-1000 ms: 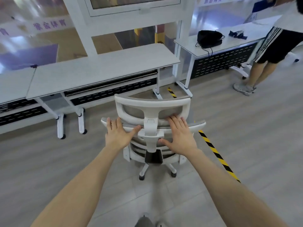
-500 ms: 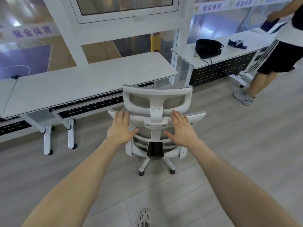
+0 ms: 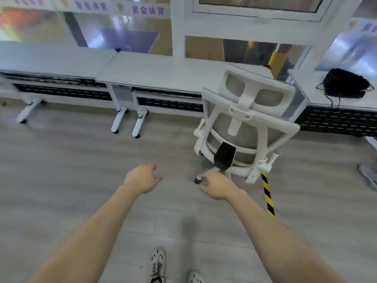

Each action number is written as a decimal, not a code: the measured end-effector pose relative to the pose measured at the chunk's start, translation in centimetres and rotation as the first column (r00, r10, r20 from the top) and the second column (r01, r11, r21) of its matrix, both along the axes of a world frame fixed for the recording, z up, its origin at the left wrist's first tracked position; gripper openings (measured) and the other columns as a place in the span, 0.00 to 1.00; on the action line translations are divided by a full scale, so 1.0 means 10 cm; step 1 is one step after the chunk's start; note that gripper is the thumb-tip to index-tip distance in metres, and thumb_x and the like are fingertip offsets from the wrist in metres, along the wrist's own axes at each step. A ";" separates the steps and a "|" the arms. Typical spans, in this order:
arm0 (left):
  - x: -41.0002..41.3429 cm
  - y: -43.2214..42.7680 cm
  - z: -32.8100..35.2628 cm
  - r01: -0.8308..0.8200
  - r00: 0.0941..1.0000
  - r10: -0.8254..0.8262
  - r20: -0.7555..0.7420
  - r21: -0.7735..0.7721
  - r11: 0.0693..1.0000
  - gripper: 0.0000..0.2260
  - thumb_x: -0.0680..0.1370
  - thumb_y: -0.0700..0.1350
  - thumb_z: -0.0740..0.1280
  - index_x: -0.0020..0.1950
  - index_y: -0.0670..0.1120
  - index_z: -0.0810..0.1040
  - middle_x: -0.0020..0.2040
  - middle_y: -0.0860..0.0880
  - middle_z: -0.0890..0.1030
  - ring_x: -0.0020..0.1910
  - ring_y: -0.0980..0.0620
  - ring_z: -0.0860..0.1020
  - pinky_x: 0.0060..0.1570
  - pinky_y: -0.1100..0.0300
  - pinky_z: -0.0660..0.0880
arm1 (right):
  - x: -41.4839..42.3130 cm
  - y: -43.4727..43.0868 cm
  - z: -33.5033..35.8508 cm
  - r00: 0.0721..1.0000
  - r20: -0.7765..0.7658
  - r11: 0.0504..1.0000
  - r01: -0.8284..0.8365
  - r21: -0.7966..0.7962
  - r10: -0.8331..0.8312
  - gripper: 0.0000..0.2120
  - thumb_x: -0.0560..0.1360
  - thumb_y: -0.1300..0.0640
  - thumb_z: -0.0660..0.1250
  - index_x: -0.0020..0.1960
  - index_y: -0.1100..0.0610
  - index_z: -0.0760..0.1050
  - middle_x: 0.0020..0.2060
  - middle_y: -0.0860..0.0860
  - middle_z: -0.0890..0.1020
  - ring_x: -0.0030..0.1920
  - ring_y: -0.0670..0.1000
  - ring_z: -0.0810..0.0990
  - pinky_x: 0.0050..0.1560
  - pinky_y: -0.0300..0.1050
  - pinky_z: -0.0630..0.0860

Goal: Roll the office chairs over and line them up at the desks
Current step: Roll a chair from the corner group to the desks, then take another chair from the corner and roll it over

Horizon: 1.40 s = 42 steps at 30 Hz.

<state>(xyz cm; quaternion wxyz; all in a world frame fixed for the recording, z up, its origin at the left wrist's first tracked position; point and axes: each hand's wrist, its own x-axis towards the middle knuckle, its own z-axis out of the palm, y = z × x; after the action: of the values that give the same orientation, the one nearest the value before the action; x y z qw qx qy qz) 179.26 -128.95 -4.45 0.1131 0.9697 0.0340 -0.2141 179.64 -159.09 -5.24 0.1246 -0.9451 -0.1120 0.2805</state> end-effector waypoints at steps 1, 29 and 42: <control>-0.24 0.17 -0.03 -0.042 0.999 0.042 -0.016 0.003 0.999 0.29 0.85 0.65 0.64 0.81 0.50 0.72 0.77 0.46 0.78 0.74 0.41 0.77 0.68 0.46 0.78 | -0.11 0.17 -0.05 0.998 -0.017 0.999 -0.054 -0.005 0.053 0.25 0.85 0.45 0.69 0.76 0.59 0.76 0.72 0.59 0.80 0.73 0.61 0.77 0.71 0.53 0.74; -10.38 4.28 0.17 -0.944 0.039 0.995 -0.094 0.323 0.067 0.24 0.87 0.61 0.64 0.77 0.48 0.73 0.72 0.44 0.78 0.71 0.40 0.79 0.67 0.47 0.77 | -7.34 8.18 0.11 -0.182 0.067 -0.174 -0.979 -0.105 0.981 0.23 0.88 0.45 0.62 0.78 0.57 0.71 0.73 0.56 0.76 0.70 0.60 0.78 0.69 0.58 0.78; -13.15 6.26 0.40 -0.846 -0.366 0.930 0.030 0.405 -0.346 0.23 0.87 0.62 0.62 0.76 0.50 0.73 0.69 0.47 0.79 0.67 0.43 0.80 0.59 0.49 0.78 | -10.49 11.54 0.21 -0.562 0.126 -0.549 -0.827 -0.123 0.818 0.26 0.87 0.44 0.63 0.79 0.58 0.70 0.74 0.58 0.76 0.73 0.62 0.77 0.72 0.56 0.76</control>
<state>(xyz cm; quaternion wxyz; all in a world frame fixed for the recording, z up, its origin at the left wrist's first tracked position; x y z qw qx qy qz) 47.77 -66.38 -0.46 0.1050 0.4836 0.8503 -0.1792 74.78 -43.66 -3.14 -0.1725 -0.3635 -0.9018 0.1580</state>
